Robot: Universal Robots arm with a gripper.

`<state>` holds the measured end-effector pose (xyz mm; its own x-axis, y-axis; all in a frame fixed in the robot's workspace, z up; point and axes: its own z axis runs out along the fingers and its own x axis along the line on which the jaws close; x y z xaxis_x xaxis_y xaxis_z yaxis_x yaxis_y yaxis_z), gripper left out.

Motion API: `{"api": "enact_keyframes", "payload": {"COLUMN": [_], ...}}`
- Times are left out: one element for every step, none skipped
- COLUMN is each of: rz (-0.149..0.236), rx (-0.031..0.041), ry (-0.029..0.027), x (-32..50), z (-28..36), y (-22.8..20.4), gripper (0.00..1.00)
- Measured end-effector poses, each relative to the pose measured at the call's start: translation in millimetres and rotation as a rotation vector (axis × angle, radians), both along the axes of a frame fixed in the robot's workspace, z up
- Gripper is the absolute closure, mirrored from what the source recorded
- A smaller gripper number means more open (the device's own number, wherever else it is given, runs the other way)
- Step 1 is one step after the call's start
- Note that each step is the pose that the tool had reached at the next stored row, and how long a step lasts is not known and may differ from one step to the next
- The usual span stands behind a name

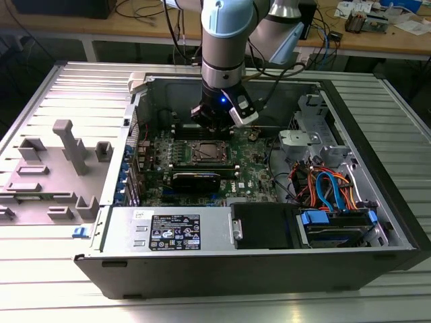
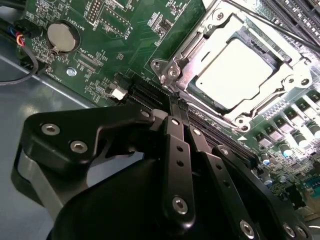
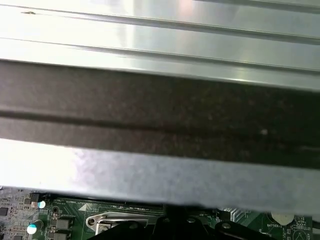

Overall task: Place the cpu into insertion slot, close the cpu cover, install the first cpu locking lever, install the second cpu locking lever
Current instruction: 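Install the first cpu locking lever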

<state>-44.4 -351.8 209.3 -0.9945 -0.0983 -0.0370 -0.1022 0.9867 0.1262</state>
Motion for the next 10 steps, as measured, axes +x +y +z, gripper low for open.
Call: {"api": "enact_keyframes", "payload": {"rz": [0.0,0.0,0.0,0.0,0.0,0.0,0.0,0.0,0.0,0.0], "rx": [-0.0005,-0.0072,-0.0147,-0.024,-0.0298,-0.0327,-0.0334,-0.0336,-0.0344,-0.0353], "ry": [-0.0002,0.0,0.0001,0.0,-0.0001,-0.0001,0.0,0.0,-0.0001,0.0], "x": [0.0,0.0,0.0,0.0,0.0,0.1,0.1,0.0,0.0,0.0], "z": [0.0,0.1,0.2,0.1,0.1,0.0,0.1,0.1,0.1,0.1], "y": [-0.1,-0.3,-0.3,-0.3,-0.3,-0.3,-0.4,-0.4,-0.3,-0.3], "gripper": [0.89,0.89,0.89,0.89,0.89,0.89,0.89,0.89,0.89,0.89]}}
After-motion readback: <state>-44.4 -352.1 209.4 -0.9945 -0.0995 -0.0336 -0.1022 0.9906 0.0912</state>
